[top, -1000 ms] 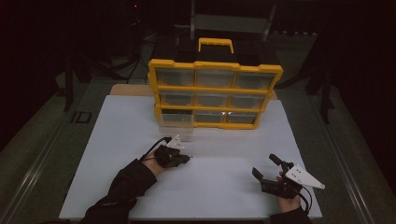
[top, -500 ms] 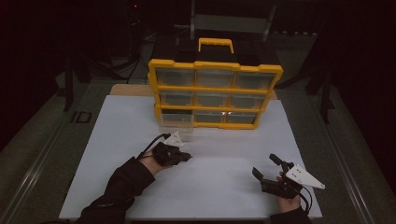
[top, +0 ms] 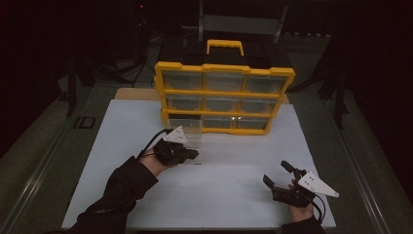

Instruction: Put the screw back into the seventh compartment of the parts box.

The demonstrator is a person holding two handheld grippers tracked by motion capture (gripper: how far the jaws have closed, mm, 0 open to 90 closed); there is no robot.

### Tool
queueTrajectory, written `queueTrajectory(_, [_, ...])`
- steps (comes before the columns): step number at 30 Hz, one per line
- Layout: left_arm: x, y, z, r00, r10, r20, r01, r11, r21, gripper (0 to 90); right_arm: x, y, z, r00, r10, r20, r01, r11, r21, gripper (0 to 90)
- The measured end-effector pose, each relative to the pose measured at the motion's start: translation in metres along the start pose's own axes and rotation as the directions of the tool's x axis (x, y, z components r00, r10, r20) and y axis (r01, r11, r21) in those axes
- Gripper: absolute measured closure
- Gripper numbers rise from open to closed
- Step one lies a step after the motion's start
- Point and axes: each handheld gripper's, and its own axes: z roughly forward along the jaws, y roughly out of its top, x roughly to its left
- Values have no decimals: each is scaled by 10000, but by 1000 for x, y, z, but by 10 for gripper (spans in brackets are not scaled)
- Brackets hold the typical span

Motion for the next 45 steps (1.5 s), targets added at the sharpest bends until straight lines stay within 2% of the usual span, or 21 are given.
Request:
queueTrajectory(15, [6, 26, -26, 9997, 52, -219, -64, 9984, -559, 866, 0, 0, 0, 10000, 11, -9, -11, 10000, 1, 117])
queueTrajectory(22, [12, 38, -39, 9990, 21, -456, -60, 9964, -845, 866, 0, 0, 0, 10000, 20, -14, -20, 10000, -1, 117])
queueTrajectory(27, [17, 47, -45, 9969, -66, -787, -12, 9951, -991, 866, 0, 0, 0, 10000, 15, -28, -15, 10000, -7, 117])
queueTrajectory(33, [25, 53, -50, 9922, -382, -1184, 226, 9912, -1308, 865, 0, 0, 0, 10000, 12, -29, -12, 10000, 2, 117])
queueTrajectory(37, [30, 55, -50, 9865, -634, -1507, 408, 9881, -1484, 865, 0, 0, 0, 10000, 7, -32, -7, 10000, -3, 117])
queueTrajectory(39, [31, 56, -50, 9863, -714, -1487, 487, 9873, -1514, 865, 0, 0, 0, 10000, 15, -33, -15, 10000, 2, 117])
queueTrajectory(45, [41, 57, -48, 9753, -1001, -1972, 697, 9854, -1553, 865, 0, 0, 0, 10000, 12, -32, -12, 10000, 5, 117])
